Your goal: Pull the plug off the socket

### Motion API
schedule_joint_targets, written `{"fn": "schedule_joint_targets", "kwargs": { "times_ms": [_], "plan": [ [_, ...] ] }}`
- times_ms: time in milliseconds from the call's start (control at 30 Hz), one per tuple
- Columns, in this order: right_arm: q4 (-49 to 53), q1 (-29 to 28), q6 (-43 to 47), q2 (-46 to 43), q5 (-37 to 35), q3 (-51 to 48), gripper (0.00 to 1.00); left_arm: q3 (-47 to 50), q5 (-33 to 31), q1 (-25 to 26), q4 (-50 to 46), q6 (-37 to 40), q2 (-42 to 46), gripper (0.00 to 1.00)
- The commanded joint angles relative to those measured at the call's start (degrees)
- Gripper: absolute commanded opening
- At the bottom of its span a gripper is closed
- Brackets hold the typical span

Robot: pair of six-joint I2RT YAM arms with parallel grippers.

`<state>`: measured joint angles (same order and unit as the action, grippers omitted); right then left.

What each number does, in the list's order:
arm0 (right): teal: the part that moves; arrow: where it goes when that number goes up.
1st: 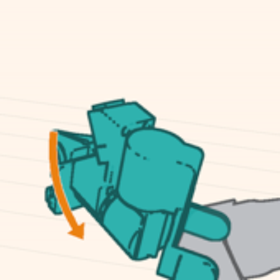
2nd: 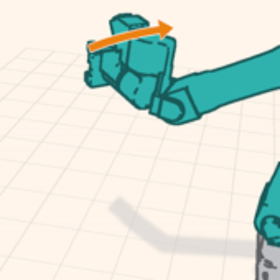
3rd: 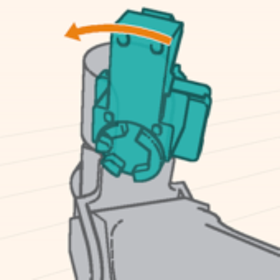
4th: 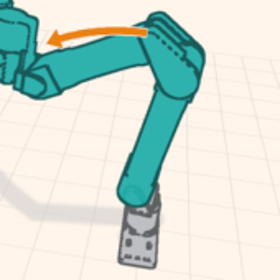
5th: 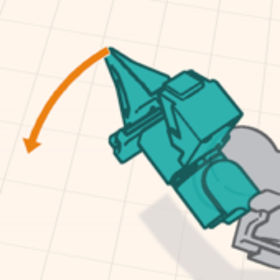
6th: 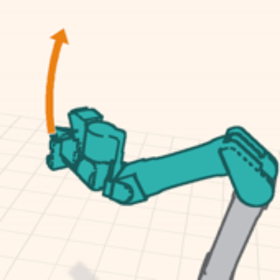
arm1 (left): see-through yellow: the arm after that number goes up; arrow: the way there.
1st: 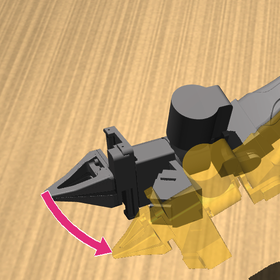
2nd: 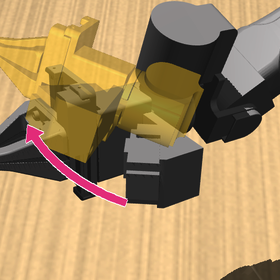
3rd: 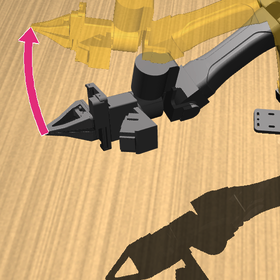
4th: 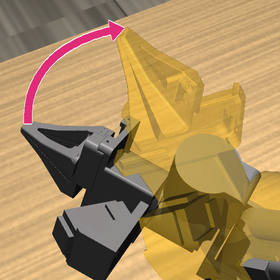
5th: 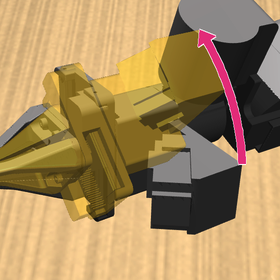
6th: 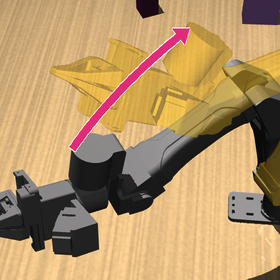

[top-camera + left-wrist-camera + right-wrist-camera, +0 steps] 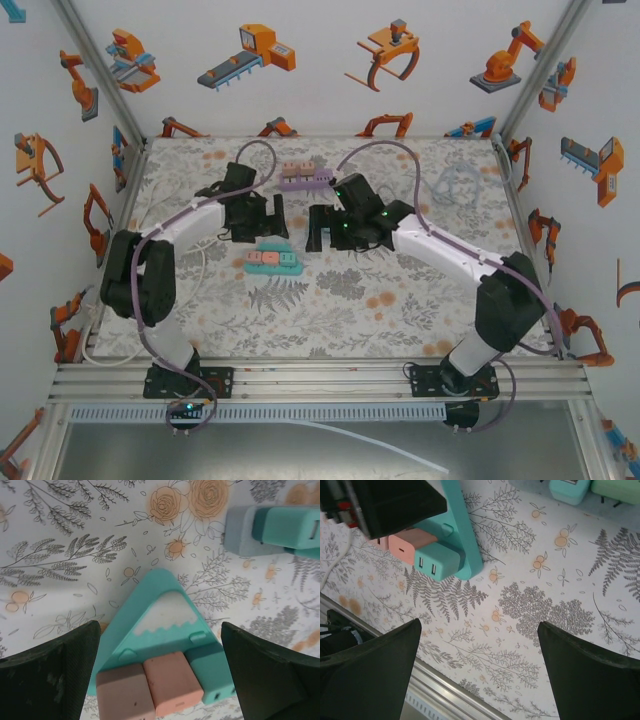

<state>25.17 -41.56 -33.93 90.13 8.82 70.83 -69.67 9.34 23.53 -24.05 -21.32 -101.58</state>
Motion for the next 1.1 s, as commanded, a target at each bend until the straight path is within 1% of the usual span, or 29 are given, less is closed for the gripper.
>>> {"fn": "schedule_joint_targets", "kwargs": {
  "times_ms": [0,67,100,167,233,400,433,533,700,833,967,1067],
  "plan": [
    [-0.3,0.1,-1.2,-6.6,-3.4,-4.1,0.89,-1.8,-1.4,0.4,-2.4,1.8,-2.3,0.97],
    [0.0,0.2,-1.3,-9.3,-4.8,-6.8,0.89,-1.9,0.8,1.1,-2.2,0.9,-3.5,0.94],
    [0.2,0.2,-1.4,-10.4,-5.5,-7.9,0.89,-1.8,0.9,1.9,-2.2,0.1,-3.6,0.91],
    [0.8,0.2,-1.7,-12.3,-6.7,-9.5,0.89,-1.4,0.7,3.0,-2.2,-2.5,-3.8,0.83],
    [1.2,0.3,-2.0,-14.0,-7.9,-10.5,0.89,-0.2,0.4,3.9,-1.9,-6.7,-3.4,0.76],
    [1.3,0.3,-2.6,-17.1,-10.5,-11.3,0.89,4.4,-2.3,6.5,-0.3,-19.2,-1.0,0.68],
    [1.3,0.3,-2.7,-17.6,-11.0,-11.4,0.89,5.5,-2.9,7.3,0.2,-21.8,-0.4,0.67],
    [1.4,0.2,-2.9,-19.2,-12.2,-12.2,0.89,7.6,-4.6,10.2,2.2,-26.2,1.1,0.67],
    [1.4,0.3,-3.6,-22.1,-13.7,-14.6,0.9,5.9,-4.2,16.2,3.9,-26.9,-0.2,0.67],
    [1.8,0.3,-4.2,-25.1,-15.7,-16.6,0.9,2.7,-3.7,19.6,4.3,-25.3,-3.2,0.68],
    [2.4,0.4,-4.5,-27.9,-17.1,-18.1,0.91,1.3,-4.4,20.5,3.4,-25.5,-4.9,0.68],
    [3.7,0.6,-4.3,-29.5,-17.9,-18.3,0.91,1.6,-6.4,20.5,2.1,-26.0,-3.6,0.67]
  ]
}}
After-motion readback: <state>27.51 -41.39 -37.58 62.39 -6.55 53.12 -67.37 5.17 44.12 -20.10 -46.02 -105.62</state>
